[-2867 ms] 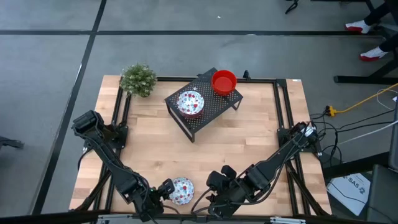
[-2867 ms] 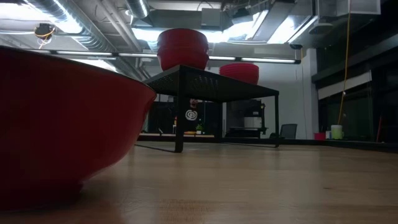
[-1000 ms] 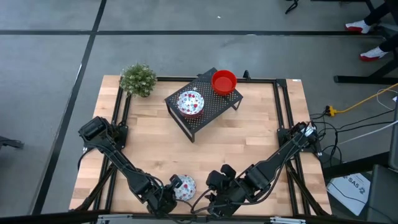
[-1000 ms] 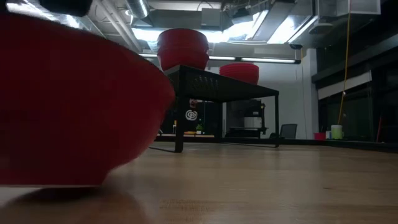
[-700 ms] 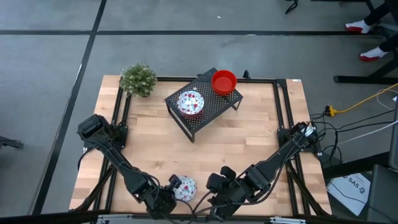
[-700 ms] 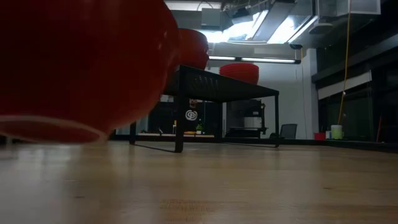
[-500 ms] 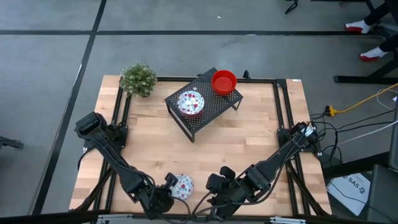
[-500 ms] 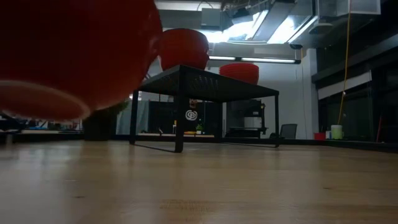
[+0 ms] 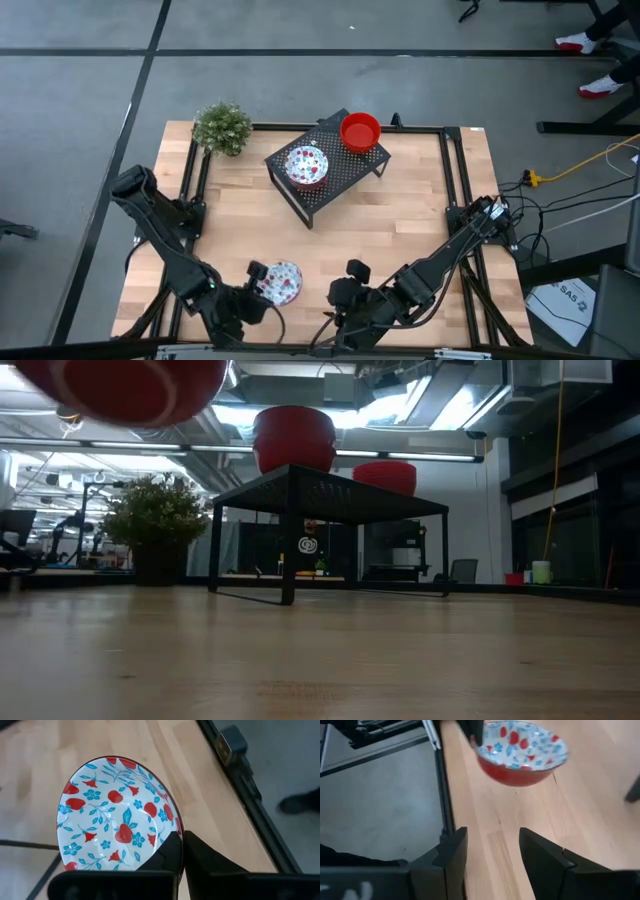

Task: Pick & Place Mini bowls
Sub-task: Stack the white patterned bowl on the white patterned bowl on the shelf

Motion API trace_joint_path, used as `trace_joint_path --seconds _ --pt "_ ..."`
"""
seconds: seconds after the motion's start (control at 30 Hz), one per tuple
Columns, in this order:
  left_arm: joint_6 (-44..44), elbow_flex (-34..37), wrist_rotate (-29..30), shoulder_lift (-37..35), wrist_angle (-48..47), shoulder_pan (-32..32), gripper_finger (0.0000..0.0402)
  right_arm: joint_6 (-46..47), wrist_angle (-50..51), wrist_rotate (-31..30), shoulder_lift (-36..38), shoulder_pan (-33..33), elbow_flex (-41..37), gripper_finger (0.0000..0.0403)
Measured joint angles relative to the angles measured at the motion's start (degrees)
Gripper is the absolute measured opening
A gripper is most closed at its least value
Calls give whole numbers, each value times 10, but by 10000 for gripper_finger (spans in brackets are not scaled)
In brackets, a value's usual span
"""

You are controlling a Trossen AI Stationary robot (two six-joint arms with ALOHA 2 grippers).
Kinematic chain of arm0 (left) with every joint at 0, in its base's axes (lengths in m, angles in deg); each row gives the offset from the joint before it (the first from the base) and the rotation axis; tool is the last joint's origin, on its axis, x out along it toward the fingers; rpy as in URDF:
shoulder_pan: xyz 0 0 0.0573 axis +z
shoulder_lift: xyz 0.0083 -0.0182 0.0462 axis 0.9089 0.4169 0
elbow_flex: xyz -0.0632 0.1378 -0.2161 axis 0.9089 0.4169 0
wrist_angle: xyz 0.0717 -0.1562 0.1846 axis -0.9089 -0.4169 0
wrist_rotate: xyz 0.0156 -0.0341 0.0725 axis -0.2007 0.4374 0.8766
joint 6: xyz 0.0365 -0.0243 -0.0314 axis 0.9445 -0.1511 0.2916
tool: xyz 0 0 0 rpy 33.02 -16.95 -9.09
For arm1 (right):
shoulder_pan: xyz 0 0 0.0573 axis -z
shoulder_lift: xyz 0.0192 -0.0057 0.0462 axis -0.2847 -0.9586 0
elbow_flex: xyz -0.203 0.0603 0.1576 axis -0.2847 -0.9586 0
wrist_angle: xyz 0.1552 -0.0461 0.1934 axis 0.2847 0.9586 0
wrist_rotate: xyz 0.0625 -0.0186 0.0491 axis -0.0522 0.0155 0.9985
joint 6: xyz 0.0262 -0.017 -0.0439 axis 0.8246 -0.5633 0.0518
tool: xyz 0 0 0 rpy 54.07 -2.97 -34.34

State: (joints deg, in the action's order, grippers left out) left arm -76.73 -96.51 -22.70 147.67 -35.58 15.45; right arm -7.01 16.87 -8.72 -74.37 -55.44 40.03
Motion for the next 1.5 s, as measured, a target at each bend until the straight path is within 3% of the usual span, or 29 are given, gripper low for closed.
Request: trace_joint_path --seconds 0.3,0.43,0.57,0.83,0.97,1.2,1.5 --pt "-18 0 52 -45 -9 0 4 -65 -43 -5 1 0 -6 179" --pt "-19 0 56 -49 -9 0 4 -88 -125 -6 30 -3 -74 179" --pt "-19 0 53 -49 -9 0 4 -93 -307 15 94 -6 -225 179" --pt "-18 -26 28 -49 -28 9 4 -147 -815 120 228 27 -561 179" --pt "-17 -57 14 -49 -83 34 4 -197 -959 141 270 40 -664 179" --pt "2 -111 2 -49 -146 85 4 -214 -1030 141 339 56 -776 179" --pt "50 -178 5 -49 -180 159 4 -240 -1031 141 466 76 -893 179"
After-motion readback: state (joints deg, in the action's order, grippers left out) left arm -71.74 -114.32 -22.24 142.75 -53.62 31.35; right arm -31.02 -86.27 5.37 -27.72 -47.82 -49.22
